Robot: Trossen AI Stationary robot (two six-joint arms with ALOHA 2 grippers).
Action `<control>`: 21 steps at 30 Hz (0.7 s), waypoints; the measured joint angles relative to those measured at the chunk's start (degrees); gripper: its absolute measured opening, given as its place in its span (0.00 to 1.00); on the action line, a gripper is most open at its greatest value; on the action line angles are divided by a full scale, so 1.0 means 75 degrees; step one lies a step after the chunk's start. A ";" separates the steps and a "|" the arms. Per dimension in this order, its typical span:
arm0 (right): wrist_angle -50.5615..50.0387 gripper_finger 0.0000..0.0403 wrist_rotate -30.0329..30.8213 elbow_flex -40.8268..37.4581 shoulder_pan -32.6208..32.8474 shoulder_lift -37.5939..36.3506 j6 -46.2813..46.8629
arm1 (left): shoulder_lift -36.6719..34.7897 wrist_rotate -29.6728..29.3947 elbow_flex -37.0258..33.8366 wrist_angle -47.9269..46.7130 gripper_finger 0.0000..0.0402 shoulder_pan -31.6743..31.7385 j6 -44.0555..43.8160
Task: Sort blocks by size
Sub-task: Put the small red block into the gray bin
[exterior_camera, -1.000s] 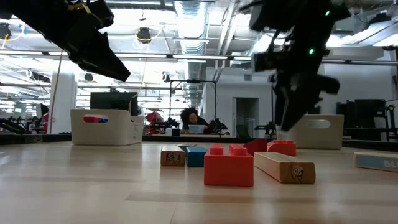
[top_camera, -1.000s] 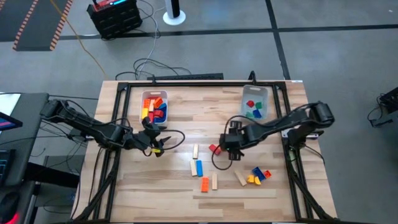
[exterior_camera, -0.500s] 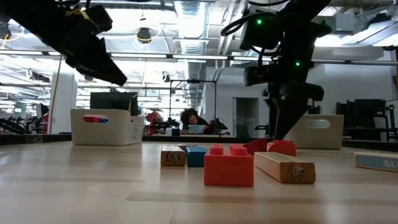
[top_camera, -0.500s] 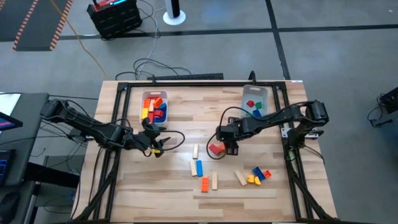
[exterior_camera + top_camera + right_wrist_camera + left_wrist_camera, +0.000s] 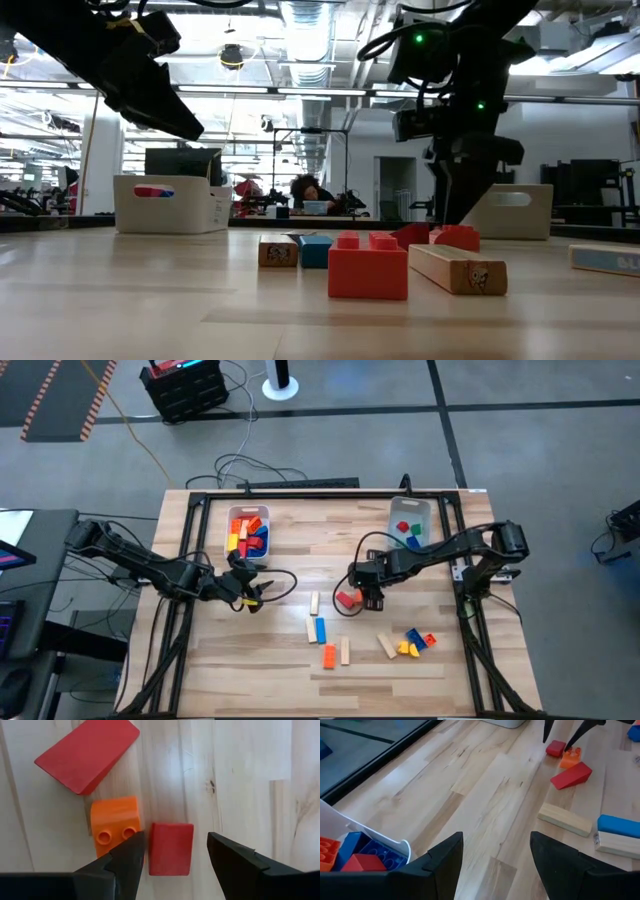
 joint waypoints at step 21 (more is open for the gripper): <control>-0.0229 0.62 -0.0711 -0.0006 -0.0384 0.0000 0.0433 | 0.0000 0.0122 -0.0003 0.0012 0.56 0.0000 0.0001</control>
